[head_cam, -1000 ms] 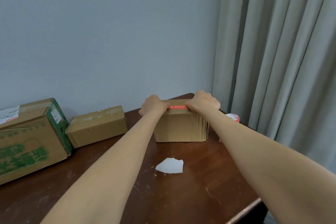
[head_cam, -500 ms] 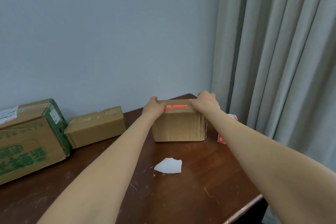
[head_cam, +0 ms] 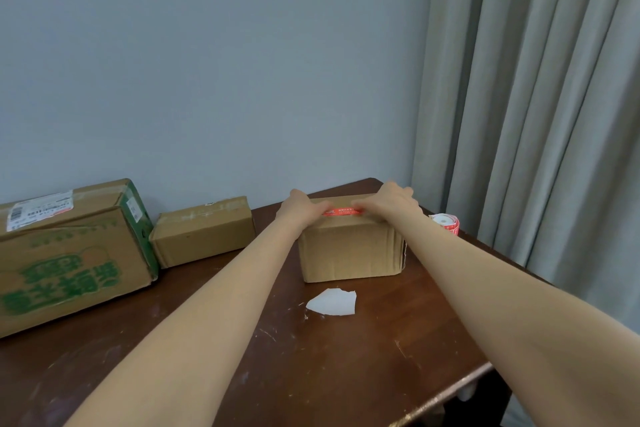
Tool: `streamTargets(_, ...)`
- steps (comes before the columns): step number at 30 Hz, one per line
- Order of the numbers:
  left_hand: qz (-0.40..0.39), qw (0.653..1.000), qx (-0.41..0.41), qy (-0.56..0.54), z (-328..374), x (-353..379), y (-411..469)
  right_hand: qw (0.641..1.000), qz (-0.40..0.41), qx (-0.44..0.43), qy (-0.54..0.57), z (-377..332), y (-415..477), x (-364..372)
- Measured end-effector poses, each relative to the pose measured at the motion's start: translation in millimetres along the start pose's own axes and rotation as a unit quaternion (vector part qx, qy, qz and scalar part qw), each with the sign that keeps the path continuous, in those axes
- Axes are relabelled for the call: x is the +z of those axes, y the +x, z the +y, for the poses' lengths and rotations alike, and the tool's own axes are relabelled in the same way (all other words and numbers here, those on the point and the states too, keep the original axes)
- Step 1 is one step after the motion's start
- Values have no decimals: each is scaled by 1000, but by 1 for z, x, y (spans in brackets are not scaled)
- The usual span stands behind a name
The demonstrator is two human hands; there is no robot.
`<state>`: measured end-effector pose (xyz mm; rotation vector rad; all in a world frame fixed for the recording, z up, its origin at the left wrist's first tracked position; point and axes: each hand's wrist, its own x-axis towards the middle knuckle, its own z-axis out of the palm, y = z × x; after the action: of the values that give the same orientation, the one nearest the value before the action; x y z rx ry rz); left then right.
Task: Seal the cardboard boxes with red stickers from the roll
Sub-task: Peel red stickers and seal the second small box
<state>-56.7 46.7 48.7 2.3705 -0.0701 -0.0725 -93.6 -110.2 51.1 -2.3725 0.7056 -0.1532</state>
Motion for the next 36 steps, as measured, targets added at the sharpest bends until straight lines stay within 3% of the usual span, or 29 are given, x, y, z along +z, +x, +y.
streamTargets(17,35,996,72,-26,-4,-1,-8,998,17,-53,-4,11,-4,-8)
streamTargets(21,83,977,180,76,-5,-5,-13,974,118,-179,-74,14,-19,-15)
streamTargets(24,83,951,240,174,-5,-1,-21,956,106,-246,-115,14,-28,-12)
streamTargets(27,51,924,257,277,-8,7,-33,949,86,-247,-178,18,-33,-4)
streamTargets(32,15,938,240,250,-13,12,-41,948,89,-230,-202,18,-34,-1)
streamTargets(36,34,921,248,299,-12,13,-42,947,88,-240,-196,17,-35,-1)
